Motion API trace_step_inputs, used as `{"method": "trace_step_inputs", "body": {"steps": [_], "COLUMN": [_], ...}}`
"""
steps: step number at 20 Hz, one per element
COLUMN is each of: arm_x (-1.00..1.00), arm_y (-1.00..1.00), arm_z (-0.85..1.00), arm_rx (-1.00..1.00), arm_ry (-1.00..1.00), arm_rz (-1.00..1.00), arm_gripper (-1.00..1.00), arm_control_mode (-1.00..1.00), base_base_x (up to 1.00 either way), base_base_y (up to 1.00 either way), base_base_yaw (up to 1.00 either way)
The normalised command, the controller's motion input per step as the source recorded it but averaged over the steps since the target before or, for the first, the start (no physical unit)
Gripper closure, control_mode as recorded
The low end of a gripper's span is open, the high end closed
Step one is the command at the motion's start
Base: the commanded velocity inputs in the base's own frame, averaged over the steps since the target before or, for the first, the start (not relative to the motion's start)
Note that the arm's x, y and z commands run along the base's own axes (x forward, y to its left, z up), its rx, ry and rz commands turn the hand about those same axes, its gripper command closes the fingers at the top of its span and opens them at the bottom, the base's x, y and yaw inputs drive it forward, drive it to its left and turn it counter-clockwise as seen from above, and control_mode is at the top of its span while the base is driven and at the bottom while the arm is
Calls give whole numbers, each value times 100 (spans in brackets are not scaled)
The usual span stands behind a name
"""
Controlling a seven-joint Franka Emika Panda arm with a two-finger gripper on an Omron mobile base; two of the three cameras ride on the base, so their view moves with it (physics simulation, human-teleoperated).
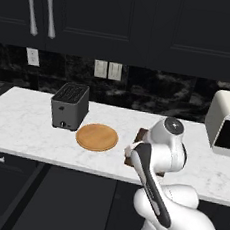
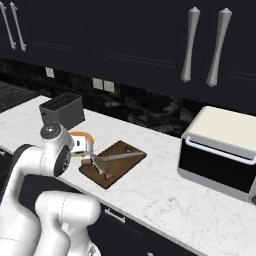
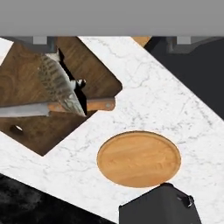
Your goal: Pick up the knife from the drawer and place it on the cutting board. Then place the meat from the plate to the cutting board.
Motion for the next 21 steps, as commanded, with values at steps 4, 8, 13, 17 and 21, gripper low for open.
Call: {"method": "trace_step_inputs", "body": {"steps": [4,8,13,17,21], "arm_x": [-43,-68,-78,-63,-52], "arm_y": [36,2,0,0,0], "arm_z": [100,99,88,47,28], "arm_rx": [0,0,0,0,0], "arm_ry": [-16,-19,-10,-7,-6], "arm_rz": [0,0,0,0,0], "arm_gripper": [-100,-100,-100,-100,-100], "arm_control_mode": [-100,-100,-100,-100,-100], "base_base_x": [0,0,0,0,0], "base_base_y": [0,0,0,0,0], "base_base_yaw": [0,0,0,0,0]}}
